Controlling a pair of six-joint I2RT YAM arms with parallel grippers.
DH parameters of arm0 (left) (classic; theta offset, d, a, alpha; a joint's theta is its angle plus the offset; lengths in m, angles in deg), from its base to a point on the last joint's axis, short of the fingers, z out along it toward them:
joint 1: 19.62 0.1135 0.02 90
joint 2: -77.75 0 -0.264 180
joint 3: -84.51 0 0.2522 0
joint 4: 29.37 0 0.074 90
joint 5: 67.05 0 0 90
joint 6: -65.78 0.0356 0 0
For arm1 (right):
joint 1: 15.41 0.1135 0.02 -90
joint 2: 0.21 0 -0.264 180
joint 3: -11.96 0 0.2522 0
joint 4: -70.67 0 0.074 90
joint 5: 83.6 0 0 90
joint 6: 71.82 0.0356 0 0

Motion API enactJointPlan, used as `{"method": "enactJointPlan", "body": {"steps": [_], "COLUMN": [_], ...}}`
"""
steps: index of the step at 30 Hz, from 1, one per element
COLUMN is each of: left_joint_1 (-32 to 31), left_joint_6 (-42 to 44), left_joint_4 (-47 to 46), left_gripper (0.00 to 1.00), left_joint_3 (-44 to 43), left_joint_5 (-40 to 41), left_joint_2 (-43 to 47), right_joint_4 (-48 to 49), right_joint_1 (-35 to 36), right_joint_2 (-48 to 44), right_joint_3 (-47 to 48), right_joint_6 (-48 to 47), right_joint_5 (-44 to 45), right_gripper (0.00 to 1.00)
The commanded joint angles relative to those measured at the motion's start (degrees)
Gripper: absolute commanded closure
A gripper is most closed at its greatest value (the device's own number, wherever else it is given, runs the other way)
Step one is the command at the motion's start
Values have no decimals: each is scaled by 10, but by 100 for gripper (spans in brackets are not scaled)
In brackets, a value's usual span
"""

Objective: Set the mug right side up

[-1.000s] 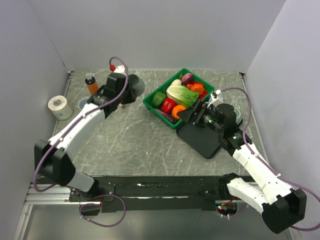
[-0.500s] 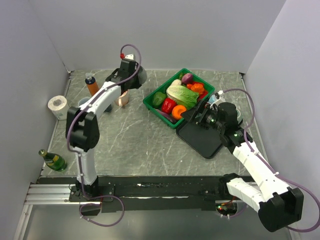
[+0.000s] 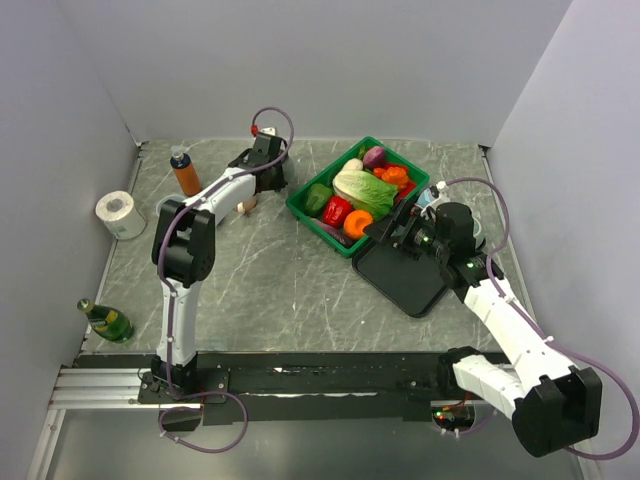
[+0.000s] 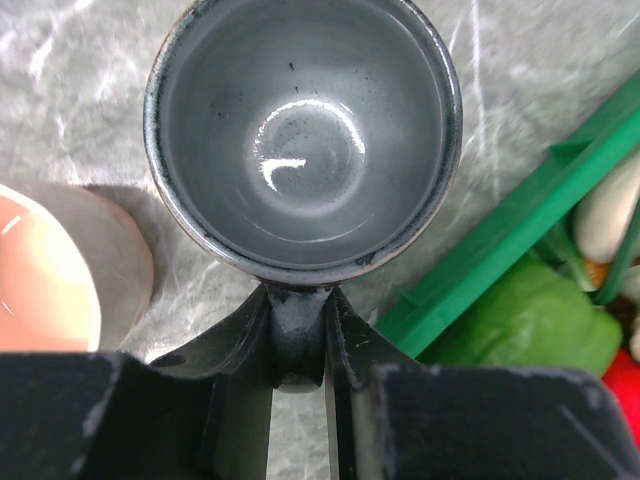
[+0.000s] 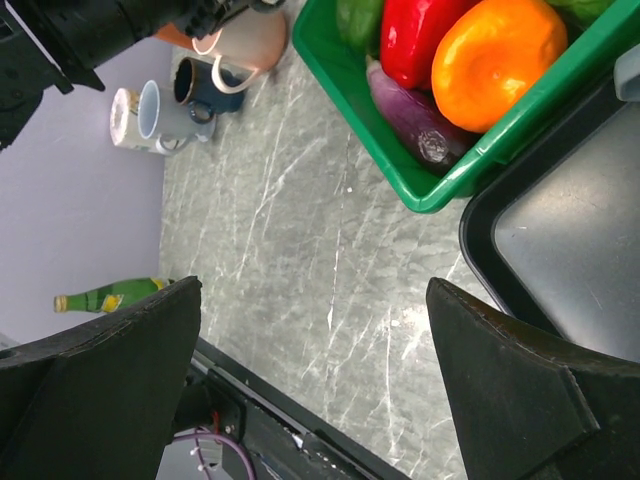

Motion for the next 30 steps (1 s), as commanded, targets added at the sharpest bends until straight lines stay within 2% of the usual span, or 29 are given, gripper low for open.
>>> {"method": "enactJointPlan", "body": {"steps": [1, 12, 18, 20, 22, 24, 25, 28, 30], "left_joint_1": [-7, -18, -21, -21, -21, -22, -22, -23, -25], "left_joint_6": [3, 15, 17, 15, 12, 11, 12, 17, 22], "left_joint_4": [-83, -66, -43, -32, -25, -22, -23, -28, -24], "left_gripper": [99, 99, 93, 82, 65, 53, 43, 32, 30], "left_joint_3": [-1, 5, -3, -4, -13, -12, -10, -4, -8], "left_joint_5": [5, 12, 20, 19, 16, 18, 18, 17, 4], "left_joint_2": [13, -5, -15, -17, -21, -19, -16, -6, 7], "right_joint_4": [8, 16, 26, 26, 27, 33, 32, 21, 14], "right_joint_1": [-7, -10, -11, -11, -11, -11, -11, -11, -11], "right_joint_2": [7, 16, 24, 27, 27, 26, 27, 29, 33], "right_joint_3": [6, 1, -3, -3, -5, -8, -8, -4, 1], "right_joint_6": [-8, 1, 10, 12, 15, 18, 20, 19, 17], "right_joint_5": [-11, -20, -32, -33, -36, -37, -37, -31, -26], "right_gripper": [0, 0, 0, 0, 0, 0, 0, 0, 0]}}
